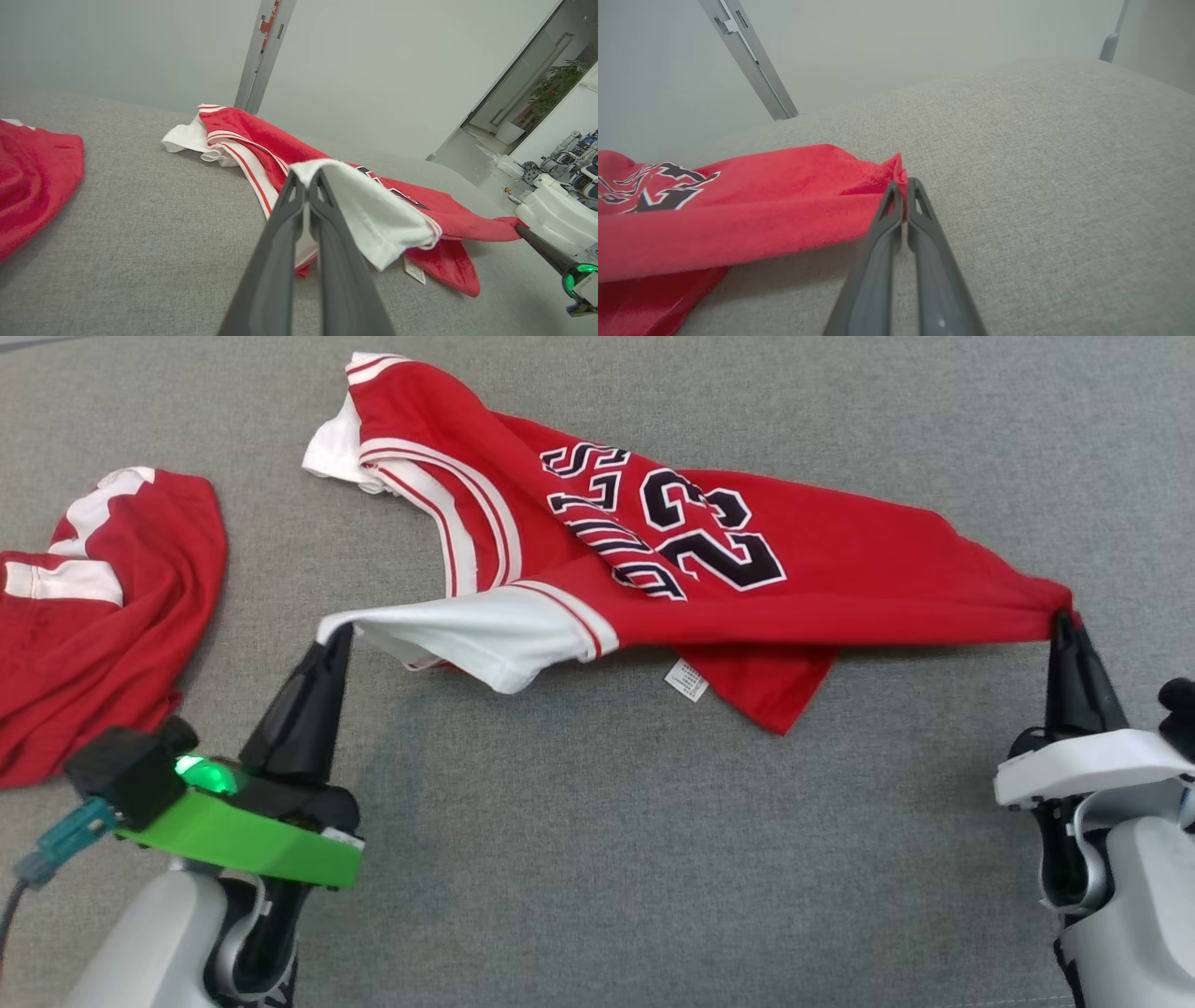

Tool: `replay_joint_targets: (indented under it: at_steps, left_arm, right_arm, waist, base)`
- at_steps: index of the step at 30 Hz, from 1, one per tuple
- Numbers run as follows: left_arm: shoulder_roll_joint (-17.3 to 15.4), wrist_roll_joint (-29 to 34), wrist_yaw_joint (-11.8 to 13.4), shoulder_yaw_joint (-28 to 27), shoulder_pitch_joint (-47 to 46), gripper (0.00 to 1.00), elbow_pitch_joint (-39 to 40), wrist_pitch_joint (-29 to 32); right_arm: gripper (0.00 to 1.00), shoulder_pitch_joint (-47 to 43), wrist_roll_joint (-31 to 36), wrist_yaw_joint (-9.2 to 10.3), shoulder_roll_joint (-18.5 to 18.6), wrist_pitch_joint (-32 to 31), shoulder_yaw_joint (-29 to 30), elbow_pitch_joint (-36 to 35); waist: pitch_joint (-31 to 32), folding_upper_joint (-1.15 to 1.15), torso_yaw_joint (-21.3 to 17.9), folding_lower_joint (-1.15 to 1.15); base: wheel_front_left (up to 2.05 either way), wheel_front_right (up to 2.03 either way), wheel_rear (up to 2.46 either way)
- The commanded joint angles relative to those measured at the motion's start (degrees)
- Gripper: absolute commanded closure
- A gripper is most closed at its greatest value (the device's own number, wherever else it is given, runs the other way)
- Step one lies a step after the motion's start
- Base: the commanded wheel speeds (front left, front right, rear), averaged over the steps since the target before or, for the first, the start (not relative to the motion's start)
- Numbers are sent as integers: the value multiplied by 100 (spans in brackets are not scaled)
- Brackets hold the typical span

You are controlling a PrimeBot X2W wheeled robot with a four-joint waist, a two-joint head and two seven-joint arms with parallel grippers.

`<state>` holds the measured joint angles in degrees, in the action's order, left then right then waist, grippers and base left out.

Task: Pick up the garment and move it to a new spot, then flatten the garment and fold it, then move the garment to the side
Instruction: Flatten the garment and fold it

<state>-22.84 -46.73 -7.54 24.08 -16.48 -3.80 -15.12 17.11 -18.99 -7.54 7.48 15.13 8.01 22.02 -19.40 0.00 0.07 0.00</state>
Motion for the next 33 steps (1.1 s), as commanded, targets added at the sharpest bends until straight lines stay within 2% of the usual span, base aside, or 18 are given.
replay_joint_targets:
  at_steps: [1,4,8,14,19,23,26,33]
  left_arm:
    - [-115,18,11,-175,107,100,129,-3]
    - [-282,-97,11,-485,264,100,534,-2]
    - [-679,-343,11,-518,178,100,1222,104]
    - [-1244,-683,11,-602,-630,100,2186,620]
    - [-1477,-632,74,-794,-1623,100,2559,1013]
    - [-1557,-514,197,-777,-2492,100,2483,1457]
    - [-1527,-446,264,-677,-3129,100,2137,1802]
    - [-1256,-254,125,-219,-4742,100,730,2309]
  right_arm:
    - [100,88,-66,10,105,2,63,-153]
    - [100,168,-183,11,260,2,146,-484]
    - [100,307,-451,12,491,3,125,-938]
    - [100,843,-795,11,983,2,-299,-1462]
    - [100,1649,-940,10,1309,-318,-558,-1663]
    - [100,2337,-819,10,1523,-829,-659,-1665]
    - [100,2841,-671,10,1610,-1227,-778,-1462]
    - [100,4046,-650,10,1497,-1962,-941,-678]
  waist:
    - [104,0,-46,0]
    - [263,0,-82,0]
    - [497,0,-74,0]
    - [847,0,-142,0]
    - [1079,0,-262,0]
    - [1147,0,-327,0]
    - [1088,0,-342,0]
    - [481,0,-287,0]
  base:
    - [0,0,0]
    - [0,0,0]
    - [0,0,0]
    - [0,0,0]
    - [0,0,0]
    - [0,0,0]
    - [0,0,0]
    - [0,0,0]
